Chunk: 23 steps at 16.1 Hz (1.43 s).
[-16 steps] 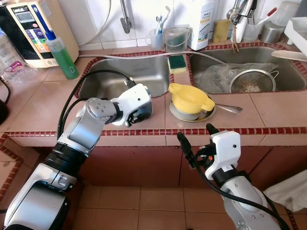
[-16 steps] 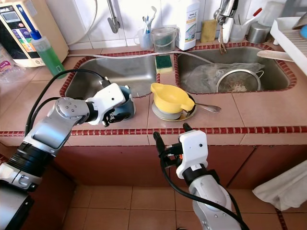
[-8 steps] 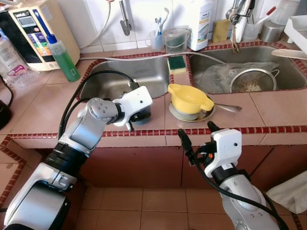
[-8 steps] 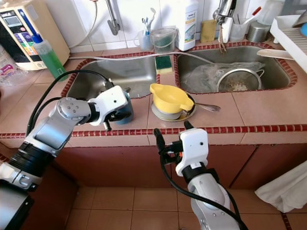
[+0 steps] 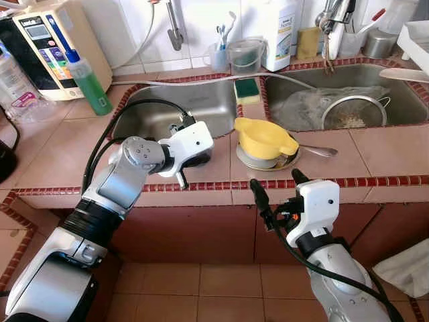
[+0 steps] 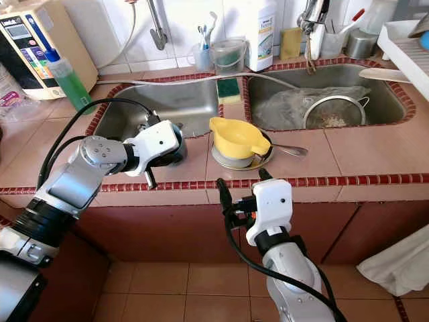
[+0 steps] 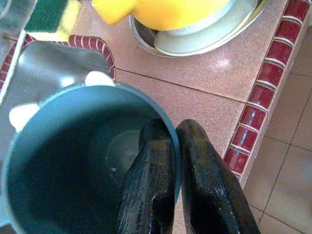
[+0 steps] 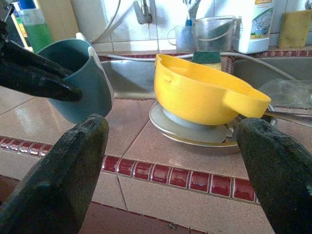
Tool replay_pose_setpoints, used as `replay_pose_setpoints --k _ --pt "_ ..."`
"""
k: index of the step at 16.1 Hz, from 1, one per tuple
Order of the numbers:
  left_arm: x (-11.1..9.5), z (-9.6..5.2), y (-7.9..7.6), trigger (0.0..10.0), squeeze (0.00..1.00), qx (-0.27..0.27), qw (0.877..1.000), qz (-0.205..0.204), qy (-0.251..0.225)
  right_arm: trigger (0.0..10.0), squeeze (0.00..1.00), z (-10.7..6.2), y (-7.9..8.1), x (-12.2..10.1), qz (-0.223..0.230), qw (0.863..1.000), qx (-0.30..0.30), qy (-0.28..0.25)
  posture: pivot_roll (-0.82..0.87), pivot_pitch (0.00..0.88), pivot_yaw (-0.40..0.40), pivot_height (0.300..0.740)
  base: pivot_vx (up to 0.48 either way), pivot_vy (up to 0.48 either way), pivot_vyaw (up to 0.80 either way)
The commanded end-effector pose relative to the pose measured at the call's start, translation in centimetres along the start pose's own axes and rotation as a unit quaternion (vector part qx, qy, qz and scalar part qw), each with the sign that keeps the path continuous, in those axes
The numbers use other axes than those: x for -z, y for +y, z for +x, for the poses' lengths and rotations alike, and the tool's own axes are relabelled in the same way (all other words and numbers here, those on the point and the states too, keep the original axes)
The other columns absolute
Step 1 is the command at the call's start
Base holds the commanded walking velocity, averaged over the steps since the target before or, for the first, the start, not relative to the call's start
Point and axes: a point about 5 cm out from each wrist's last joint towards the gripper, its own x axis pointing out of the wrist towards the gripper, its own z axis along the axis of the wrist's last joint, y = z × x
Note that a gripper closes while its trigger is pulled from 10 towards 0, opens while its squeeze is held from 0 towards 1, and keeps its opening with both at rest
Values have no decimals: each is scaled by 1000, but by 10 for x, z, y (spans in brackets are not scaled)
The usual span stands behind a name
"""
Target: Kitchen organization
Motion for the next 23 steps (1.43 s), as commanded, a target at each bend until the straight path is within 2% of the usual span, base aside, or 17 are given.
replay_pose_setpoints --k 1,3,5,6,7,8,9,10,11,13,14,16,17,18,20,22,23 --pt "4 -5 4 0 0 -3 1000 8 9 10000 0 2 3 -2 7 1000 -3 -6 -307 80 175 740 0 0 0" --pt "4 -5 5 0 0 -6 1000 4 9 10000 0 3 3 -2 7 1000 -4 -7 -308 75 174 740 0 0 0" --pt "3 -8 12 0 0 -34 999 -34 -4 10000 0 5 2 -4 5 1000 -2 -13 -312 71 170 740 0 0 0" --pt "4 -9 18 2471 0 -64 994 -91 -19 10000 0 8 -1 -7 8 1000 6 -20 -312 68 165 740 0 0 0" --pt "5 -10 21 10000 0 -88 987 -132 -32 10000 0 10 -4 -8 11 1000 14 -25 -311 66 158 740 0 0 0" --pt "7 -10 22 10000 0 -104 982 -151 -40 10000 0 12 -6 -9 13 999 18 -28 -311 65 156 740 0 0 0" --pt "5 -11 21 10000 0 -120 971 -194 -77 10000 0 16 -9 -13 12 999 24 -40 -307 60 146 740 0 0 0" --pt "1 -14 18 10000 0 -143 952 -236 -130 10000 0 21 -13 -19 12 998 27 -57 -302 56 135 740 0 0 0" --pt "0 -17 17 10000 0 -161 940 -255 -157 10000 0 25 -15 -23 9 997 25 -69 -294 53 124 740 0 0 0" --pt "0 -22 17 10000 0 -203 919 -280 -187 10000 0 33 -21 -29 3 996 22 -88 -278 49 107 740 0 0 0" --pt "0 -24 18 10000 0 -215 914 -284 -196 10000 0 35 -22 -31 1 995 23 -92 -276 49 105 740 0 0 0" --pt "5 -30 17 10000 0 -282 886 -292 -224 10000 0 49 -32 -40 -8 993 38 -110 -257 43 80 740 0 0 0" --pt "10 -33 13 10000 0 -324 867 -294 -238 10000 0 57 -37 -44 -15 992 47 -117 -254 42 72 740 0 0 0" --pt "10 -33 13 10000 0 -324 867 -294 -238 10000 0 57 -37 -44 -15 992 47 -117 -254 42 72 740 0 0 0" --pt "14 -34 7 10000 0 -338 855 -299 -254 10000 0 64 -38 -44 -22 991 51 -118 -245 38 61 740 0 0 0" --pt "15 -34 -3 10000 0 -332 861 -278 -267 10000 0 69 -34 -44 -25 992 34 -121 -244 39 58 740 0 0 0" --pt "17 -38 -4 10000 0 -333 856 -288 -273 10000 0 70 -33 -45 -22 992 31 -123 -246 40 57 740 0 0 0"
